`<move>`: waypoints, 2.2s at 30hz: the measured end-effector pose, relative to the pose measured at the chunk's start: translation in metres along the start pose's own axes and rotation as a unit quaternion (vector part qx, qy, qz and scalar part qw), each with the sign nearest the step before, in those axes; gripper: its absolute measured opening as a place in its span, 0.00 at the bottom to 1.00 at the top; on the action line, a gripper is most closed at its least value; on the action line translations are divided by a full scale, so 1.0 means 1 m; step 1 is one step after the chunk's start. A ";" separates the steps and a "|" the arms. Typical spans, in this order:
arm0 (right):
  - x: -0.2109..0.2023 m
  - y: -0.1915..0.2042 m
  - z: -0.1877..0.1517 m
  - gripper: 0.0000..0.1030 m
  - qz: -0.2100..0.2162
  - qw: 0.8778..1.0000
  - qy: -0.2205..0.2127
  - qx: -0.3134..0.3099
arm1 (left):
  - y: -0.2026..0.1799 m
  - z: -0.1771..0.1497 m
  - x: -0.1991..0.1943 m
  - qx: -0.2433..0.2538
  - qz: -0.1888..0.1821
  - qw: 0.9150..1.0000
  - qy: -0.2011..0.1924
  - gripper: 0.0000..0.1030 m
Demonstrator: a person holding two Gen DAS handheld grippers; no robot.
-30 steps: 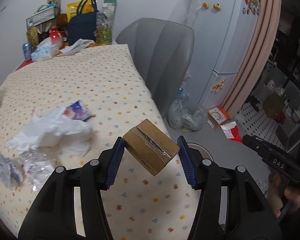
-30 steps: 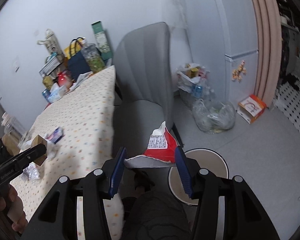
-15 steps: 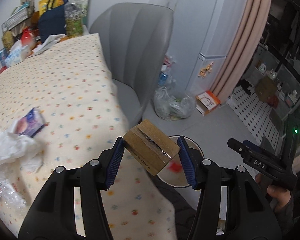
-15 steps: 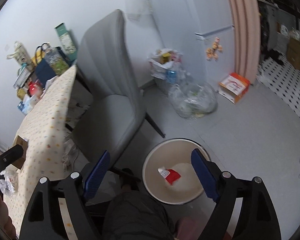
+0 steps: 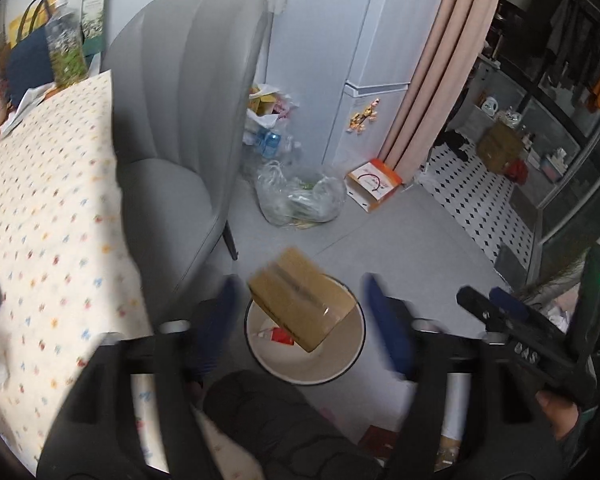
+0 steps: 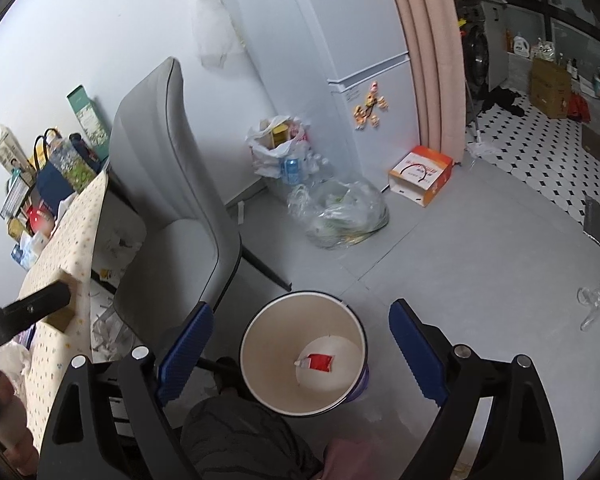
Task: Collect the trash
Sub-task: 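Open the left tool to drop the cardboard box into the bin, then move both tools back over the table trash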
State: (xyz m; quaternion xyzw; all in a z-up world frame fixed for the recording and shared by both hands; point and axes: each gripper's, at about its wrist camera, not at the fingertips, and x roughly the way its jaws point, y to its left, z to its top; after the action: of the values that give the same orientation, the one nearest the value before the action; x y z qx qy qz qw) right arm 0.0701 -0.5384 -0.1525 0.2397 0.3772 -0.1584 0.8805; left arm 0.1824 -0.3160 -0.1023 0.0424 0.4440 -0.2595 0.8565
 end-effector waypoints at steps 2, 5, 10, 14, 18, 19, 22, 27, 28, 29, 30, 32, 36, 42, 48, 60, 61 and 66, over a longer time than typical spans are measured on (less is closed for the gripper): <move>-0.003 -0.003 0.001 0.85 -0.001 1.000 -0.003 0.003 | -0.007 0.003 -0.005 0.003 0.005 1.000 -0.025 0.94; -0.005 -0.005 0.001 0.86 -0.002 1.000 -0.005 0.004 | -0.007 0.002 -0.008 0.003 0.010 1.000 -0.030 0.94; -0.003 0.001 -0.002 0.86 0.003 1.000 0.000 0.001 | 0.017 -0.005 -0.014 -0.026 0.020 0.999 -0.021 0.94; -0.002 0.019 -0.006 0.90 0.012 1.000 0.003 -0.014 | 0.041 -0.014 -0.030 -0.052 0.028 0.998 -0.031 0.94; -0.008 0.041 -0.009 0.92 0.026 0.999 -0.004 -0.034 | 0.062 -0.023 -0.053 -0.076 0.037 0.995 -0.054 0.94; -0.010 0.046 -0.010 0.92 0.029 0.999 -0.004 -0.038 | 0.067 -0.025 -0.058 -0.081 0.037 0.994 -0.060 0.94; -0.015 0.064 -0.011 0.92 0.039 0.998 -0.007 -0.052 | 0.082 -0.031 -0.073 -0.100 0.053 0.991 -0.077 0.94; -0.030 0.098 -0.015 0.93 0.046 0.995 -0.022 -0.086 | 0.104 -0.040 -0.103 -0.129 0.086 0.982 -0.109 0.94; -0.033 0.106 -0.016 0.93 0.043 0.994 -0.027 -0.094 | 0.108 -0.042 -0.110 -0.132 0.095 0.980 -0.117 0.94; -0.037 0.114 -0.017 0.93 0.039 0.994 -0.032 -0.101 | 0.111 -0.044 -0.116 -0.135 0.101 0.978 -0.123 0.94; -0.039 0.120 -0.018 0.93 0.036 0.993 -0.037 -0.106 | 0.116 -0.046 -0.123 -0.139 0.109 0.976 -0.130 0.94; -0.046 0.134 -0.019 0.93 0.032 0.991 -0.050 -0.121 | 0.125 -0.049 -0.134 -0.148 0.115 0.973 -0.138 0.94; -0.062 0.166 -0.024 0.93 0.058 0.984 -0.068 -0.156 | 0.142 -0.061 -0.159 -0.166 0.114 0.966 -0.161 0.94; -0.083 0.210 -0.039 0.93 0.098 0.968 -0.079 -0.216 | 0.161 -0.077 -0.188 -0.166 0.110 0.961 -0.192 0.94; -0.092 0.251 -0.059 0.93 0.152 0.948 -0.066 -0.271 | 0.185 -0.099 -0.214 -0.170 0.098 0.957 -0.216 0.94; -0.092 0.314 -0.089 0.92 0.207 0.914 -0.045 -0.346 | 0.233 -0.141 -0.238 -0.212 0.132 0.944 -0.217 0.94; -0.092 0.320 -0.093 0.92 0.212 0.910 -0.041 -0.355 | 0.238 -0.145 -0.240 -0.219 0.133 0.942 -0.218 0.94; -0.087 0.346 -0.104 0.88 0.225 0.894 -0.031 -0.386 | 0.265 -0.166 -0.252 -0.251 0.144 0.931 -0.223 0.94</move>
State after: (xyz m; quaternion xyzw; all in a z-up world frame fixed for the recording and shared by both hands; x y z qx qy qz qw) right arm 0.1102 -0.1846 -0.0453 -0.0452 0.3174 0.1944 0.9270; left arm 0.0689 0.0656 -0.0467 -0.1693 0.2811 -0.0162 0.9445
